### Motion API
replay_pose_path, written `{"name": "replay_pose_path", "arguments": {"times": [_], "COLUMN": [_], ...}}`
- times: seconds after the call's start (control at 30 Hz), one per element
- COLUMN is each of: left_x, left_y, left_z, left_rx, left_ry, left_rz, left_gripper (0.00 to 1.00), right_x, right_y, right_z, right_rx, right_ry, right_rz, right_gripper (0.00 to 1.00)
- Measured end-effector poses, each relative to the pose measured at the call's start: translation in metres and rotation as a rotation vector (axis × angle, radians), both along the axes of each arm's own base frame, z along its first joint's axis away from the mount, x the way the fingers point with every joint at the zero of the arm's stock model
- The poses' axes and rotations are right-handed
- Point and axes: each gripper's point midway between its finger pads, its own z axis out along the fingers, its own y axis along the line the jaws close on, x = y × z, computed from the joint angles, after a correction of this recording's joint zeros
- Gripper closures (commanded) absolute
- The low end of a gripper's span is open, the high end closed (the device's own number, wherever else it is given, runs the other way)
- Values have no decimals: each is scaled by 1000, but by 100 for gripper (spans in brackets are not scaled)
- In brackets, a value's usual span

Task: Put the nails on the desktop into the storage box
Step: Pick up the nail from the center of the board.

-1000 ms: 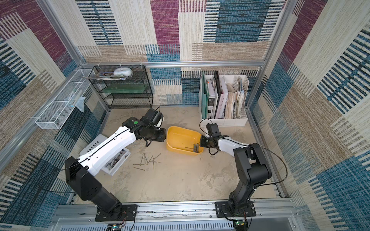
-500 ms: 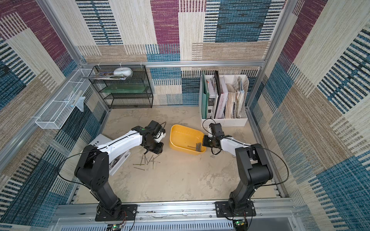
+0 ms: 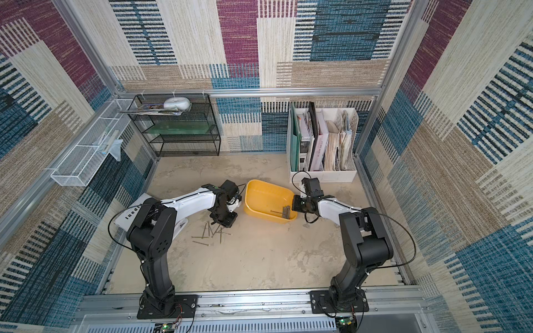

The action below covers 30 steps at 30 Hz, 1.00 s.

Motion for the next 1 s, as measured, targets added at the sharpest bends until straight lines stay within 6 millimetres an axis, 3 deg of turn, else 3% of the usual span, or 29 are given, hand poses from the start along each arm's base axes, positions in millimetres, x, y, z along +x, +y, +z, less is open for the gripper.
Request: {"name": "replay_pose_path", "arguments": {"times": [0.23, 0.57, 0.7, 1.0], "left_x": [2, 6, 15, 21], "left_y": [5, 1, -5, -6], "left_z": [-2, 8, 41, 152], "left_rx": [38, 26, -18, -111], "left_ry": [8, -3, -77, -243], "left_rz": [6, 4, 5, 72], "left_gripper": [100, 100, 100, 100], "right_x": [0, 0, 0, 0], "right_y": [0, 0, 0, -1], "right_z": [0, 0, 1, 2], "right_rx": [0, 0, 0, -5], "right_ry": [-4, -4, -2, 3], "right_rz": [1, 1, 1, 0], "right_gripper": [100, 100, 100, 100]}}
